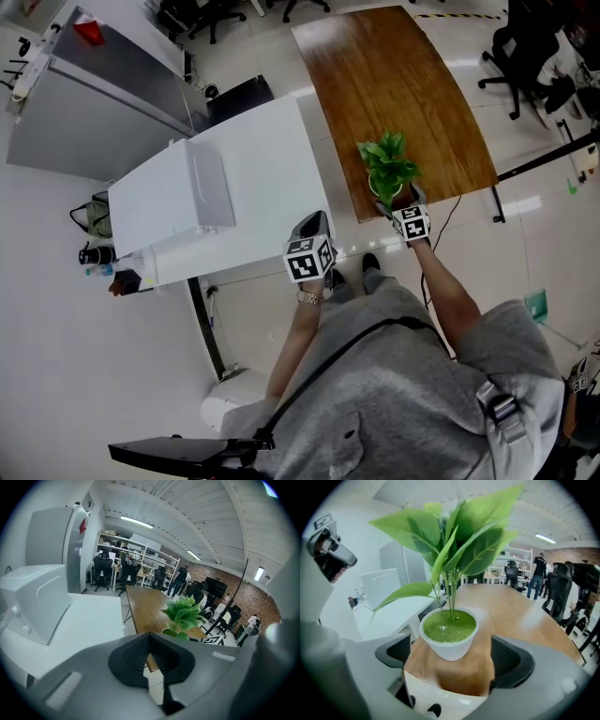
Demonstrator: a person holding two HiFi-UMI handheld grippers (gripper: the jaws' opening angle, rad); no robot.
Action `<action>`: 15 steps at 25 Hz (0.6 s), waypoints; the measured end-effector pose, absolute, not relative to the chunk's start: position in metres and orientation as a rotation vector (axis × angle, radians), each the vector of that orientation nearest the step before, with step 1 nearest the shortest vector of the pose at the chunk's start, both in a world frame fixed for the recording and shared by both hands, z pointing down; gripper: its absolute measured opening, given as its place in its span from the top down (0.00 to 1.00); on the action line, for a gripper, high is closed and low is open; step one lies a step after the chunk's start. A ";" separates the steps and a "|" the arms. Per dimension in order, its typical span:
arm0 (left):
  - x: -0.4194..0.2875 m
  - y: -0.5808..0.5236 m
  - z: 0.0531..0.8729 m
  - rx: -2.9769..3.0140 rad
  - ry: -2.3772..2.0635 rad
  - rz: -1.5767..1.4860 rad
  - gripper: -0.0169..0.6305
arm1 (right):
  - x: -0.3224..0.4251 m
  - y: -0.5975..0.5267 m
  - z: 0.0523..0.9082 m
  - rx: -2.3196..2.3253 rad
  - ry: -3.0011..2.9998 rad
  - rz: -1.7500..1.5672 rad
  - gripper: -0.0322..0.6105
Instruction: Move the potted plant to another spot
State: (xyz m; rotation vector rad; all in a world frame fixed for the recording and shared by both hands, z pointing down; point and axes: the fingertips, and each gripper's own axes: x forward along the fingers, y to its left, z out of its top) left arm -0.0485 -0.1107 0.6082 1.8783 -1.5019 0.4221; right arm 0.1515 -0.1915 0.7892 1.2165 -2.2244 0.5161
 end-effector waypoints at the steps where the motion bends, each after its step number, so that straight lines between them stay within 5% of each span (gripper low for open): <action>1: -0.046 -0.111 0.608 1.883 -1.500 0.422 0.95 | 0.161 -0.185 0.787 1.266 -2.223 0.531 0.15; 3: -0.040 -0.111 0.607 1.887 -1.499 0.421 0.95 | 0.179 -0.173 0.777 1.376 -2.214 0.557 0.33; 5: -0.034 -0.110 0.607 1.884 -1.497 0.420 0.95 | 0.196 -0.163 0.764 1.473 -2.181 0.570 0.83; 6: -0.031 -0.109 0.607 1.882 -1.495 0.420 0.95 | 0.201 -0.159 0.759 1.500 -2.167 0.582 0.95; 15: -0.023 -0.070 0.622 1.860 -1.466 0.466 0.95 | 0.152 -0.153 0.711 1.470 -2.163 0.599 0.95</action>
